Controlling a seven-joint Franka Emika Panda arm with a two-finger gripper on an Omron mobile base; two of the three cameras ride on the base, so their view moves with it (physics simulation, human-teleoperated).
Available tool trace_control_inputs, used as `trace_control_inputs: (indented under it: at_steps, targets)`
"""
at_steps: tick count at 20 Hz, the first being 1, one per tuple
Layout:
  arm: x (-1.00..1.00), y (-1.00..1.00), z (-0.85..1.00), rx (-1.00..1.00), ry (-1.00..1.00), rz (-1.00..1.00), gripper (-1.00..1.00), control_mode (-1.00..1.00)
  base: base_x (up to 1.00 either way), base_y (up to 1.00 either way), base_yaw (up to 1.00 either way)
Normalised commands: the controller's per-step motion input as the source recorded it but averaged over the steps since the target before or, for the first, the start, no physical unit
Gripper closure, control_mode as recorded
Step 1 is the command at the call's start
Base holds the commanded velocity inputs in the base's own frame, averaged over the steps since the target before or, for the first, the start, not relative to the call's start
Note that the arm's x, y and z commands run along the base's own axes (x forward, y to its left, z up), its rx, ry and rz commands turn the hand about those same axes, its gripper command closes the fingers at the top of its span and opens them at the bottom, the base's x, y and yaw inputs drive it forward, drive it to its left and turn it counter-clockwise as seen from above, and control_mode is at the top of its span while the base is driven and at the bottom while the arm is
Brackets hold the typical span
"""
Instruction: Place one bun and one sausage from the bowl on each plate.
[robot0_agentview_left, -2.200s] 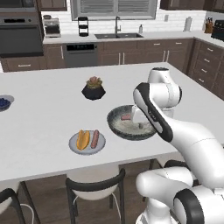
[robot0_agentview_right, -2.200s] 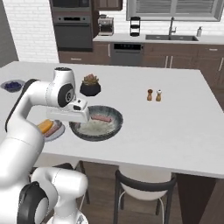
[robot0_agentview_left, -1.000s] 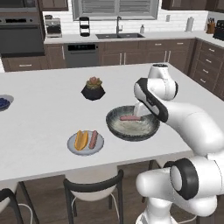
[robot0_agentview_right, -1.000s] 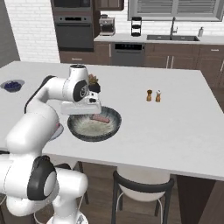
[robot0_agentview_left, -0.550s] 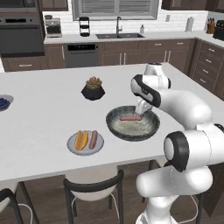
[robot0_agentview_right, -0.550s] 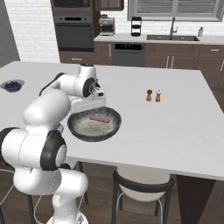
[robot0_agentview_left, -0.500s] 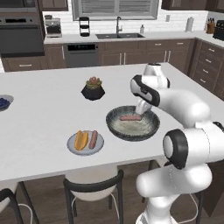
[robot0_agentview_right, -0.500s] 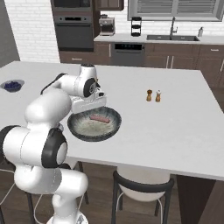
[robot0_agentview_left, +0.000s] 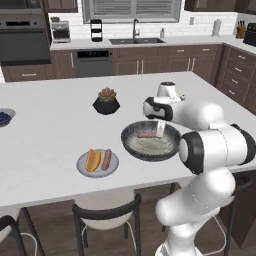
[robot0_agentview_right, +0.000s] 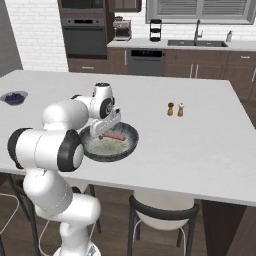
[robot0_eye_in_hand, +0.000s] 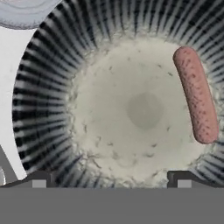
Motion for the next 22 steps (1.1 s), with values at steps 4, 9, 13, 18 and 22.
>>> trace_control_inputs:
  at_steps: [4, 9, 13, 18, 22]
  targets:
    - [0.64, 0.04, -0.41, -0.05, -0.06, 0.10, -1.00, -1.00, 0.00, 0.00, 0.00]
    - [0.49, 0.03, -0.13, -0.01, -0.13, 0.01, -1.00, -1.00, 0.00, 0.00, 0.00]
    - [0.33, 0.00, -0.12, 0.00, -0.05, 0.00, -1.00, -1.00, 0.00, 0.00, 0.00]
    - [0.19, 0.00, -0.25, 0.00, -0.05, 0.00, -1.00, -1.00, 0.00, 0.00, 0.00]
    - [0.20, 0.00, -0.21, 0.00, -0.05, 0.00, -1.00, -1.00, 0.00, 0.00, 0.00]
